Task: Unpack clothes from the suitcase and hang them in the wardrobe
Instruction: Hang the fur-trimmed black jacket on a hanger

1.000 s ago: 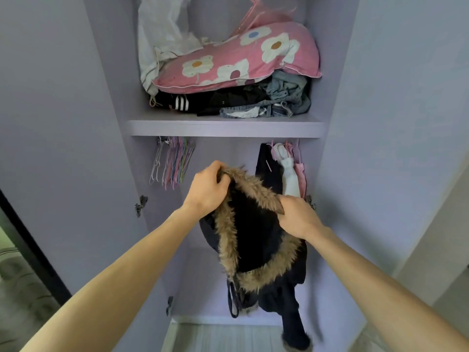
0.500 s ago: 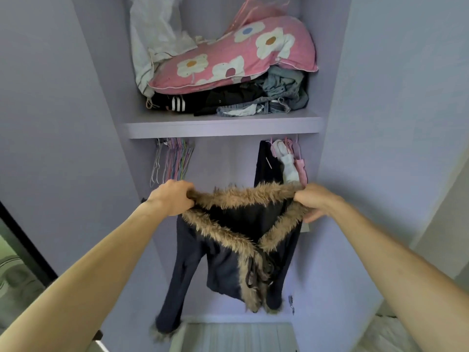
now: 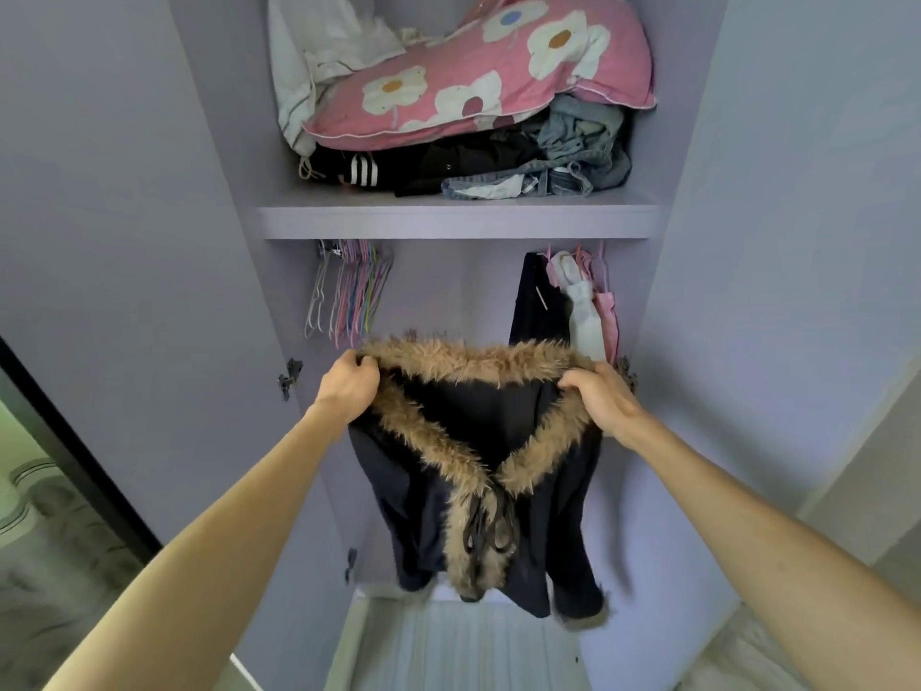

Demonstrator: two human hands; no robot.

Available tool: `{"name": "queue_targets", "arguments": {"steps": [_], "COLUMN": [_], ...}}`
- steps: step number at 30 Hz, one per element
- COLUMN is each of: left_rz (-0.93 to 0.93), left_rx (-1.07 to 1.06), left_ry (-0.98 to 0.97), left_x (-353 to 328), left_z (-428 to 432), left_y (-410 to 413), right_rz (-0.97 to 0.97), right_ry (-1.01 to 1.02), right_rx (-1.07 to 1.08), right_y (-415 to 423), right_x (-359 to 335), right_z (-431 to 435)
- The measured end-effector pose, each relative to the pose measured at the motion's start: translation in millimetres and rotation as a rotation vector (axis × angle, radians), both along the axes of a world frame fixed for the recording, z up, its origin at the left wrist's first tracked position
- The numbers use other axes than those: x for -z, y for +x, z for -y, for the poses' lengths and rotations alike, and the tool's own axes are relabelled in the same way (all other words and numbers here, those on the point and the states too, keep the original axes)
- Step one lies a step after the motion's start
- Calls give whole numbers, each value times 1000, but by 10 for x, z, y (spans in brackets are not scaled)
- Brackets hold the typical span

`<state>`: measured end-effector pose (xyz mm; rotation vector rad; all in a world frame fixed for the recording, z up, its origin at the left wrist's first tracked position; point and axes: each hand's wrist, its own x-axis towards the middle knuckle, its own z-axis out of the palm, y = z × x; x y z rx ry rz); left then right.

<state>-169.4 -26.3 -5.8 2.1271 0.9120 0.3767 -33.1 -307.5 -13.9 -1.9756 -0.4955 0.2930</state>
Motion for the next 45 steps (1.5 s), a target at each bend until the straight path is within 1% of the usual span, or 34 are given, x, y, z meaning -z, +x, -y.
{"name": "queue_targets", "arguments": {"steps": [1, 3, 4, 5, 6, 7, 8, 9, 10, 11, 12, 13, 16, 18, 20, 22, 23, 25, 27, 29, 31, 34, 36, 38, 40, 42, 43, 44, 45], "left_rz": [0, -35, -56, -65, -59, -58, -50, -27, 3, 30, 52, 70, 71, 61, 77, 57, 35, -12, -97, -173, -175, -113, -93, -59, -27, 6, 30, 46, 48], "left_rx": [31, 121, 161, 193, 213, 207, 179, 126, 63, 4, -32, -47, -28, 77, 251, 426, 499, 562, 531, 450, 365, 296, 310, 292, 251, 285, 337, 401, 456], "left_ry": [64, 293, 385, 399, 334, 218, 72, -109, -293, -439, -527, -576, -595, -573, -434, -248, -207, -143, -19, 91, 157, 217, 165, 51, -68, -198, -260, -299, -285], "left_x": [-10, 14, 36, 40, 40, 31, 2, -29, -57, -90, -122, -147, -209, -247, -217, -154, -125, -33, 73, 126, 153, 160, 177, 164, 138, 133, 133, 137, 157], "left_z": [-18, -81, -119, -148, -163, -165, -149, -113, -79, -27, 15, 58, 162, 279, 378, 536, 641, 834, 997, 1120, 1222, 1216, 1123, 1042, 969, 925, 931, 943, 943], "left_y": [-51, -158, -197, -231, -238, -239, -230, -224, -220, -232, -241, -243, -236, -229, -190, -141, -122, -57, 22, 88, 132, 158, 171, 201, 217, 214, 199, 172, 155], "right_rz": [44, 122, 123, 83, -27, -193, -360, -476, -520, -519, -489, -444, -236, -93, -17, 11, 7, -38, -65, -86, -94, -110, -187, -275, -288, -176, -109, -44, 9], "right_ry": [-13, -79, -99, -93, -43, 46, 139, 198, 196, 147, 78, 9, -94, -84, -32, -18, -3, 53, 105, 131, 130, 122, 155, 185, 150, 100, 89, 85, 79], "right_rx": [9, 37, 10, -40, -107, -179, -244, -302, -352, -364, -361, -345, -322, -264, -181, -163, -184, -221, -248, -253, -250, -277, -344, -456, -537, -498, -456, -424, -407], "right_y": [9, 72, 85, 73, 58, 56, 60, 25, -4, -28, -30, -34, -8, -51, -97, -124, -139, -173, -214, -214, -180, -115, -46, 70, 154, 150, 147, 139, 127], "right_x": [47, 154, 183, 186, 170, 161, 161, 140, 128, 132, 143, 157, 208, 185, 140, 95, 67, 27, -7, -9, -19, -30, -16, 19, 54, 38, 30, 23, 14], "right_z": [50, 176, 217, 242, 258, 267, 266, 264, 259, 250, 237, 214, 99, 23, -41, -109, -147, -226, -282, -318, -304, -211, -102, 27, 88, 69, 24, -39, -114]}}
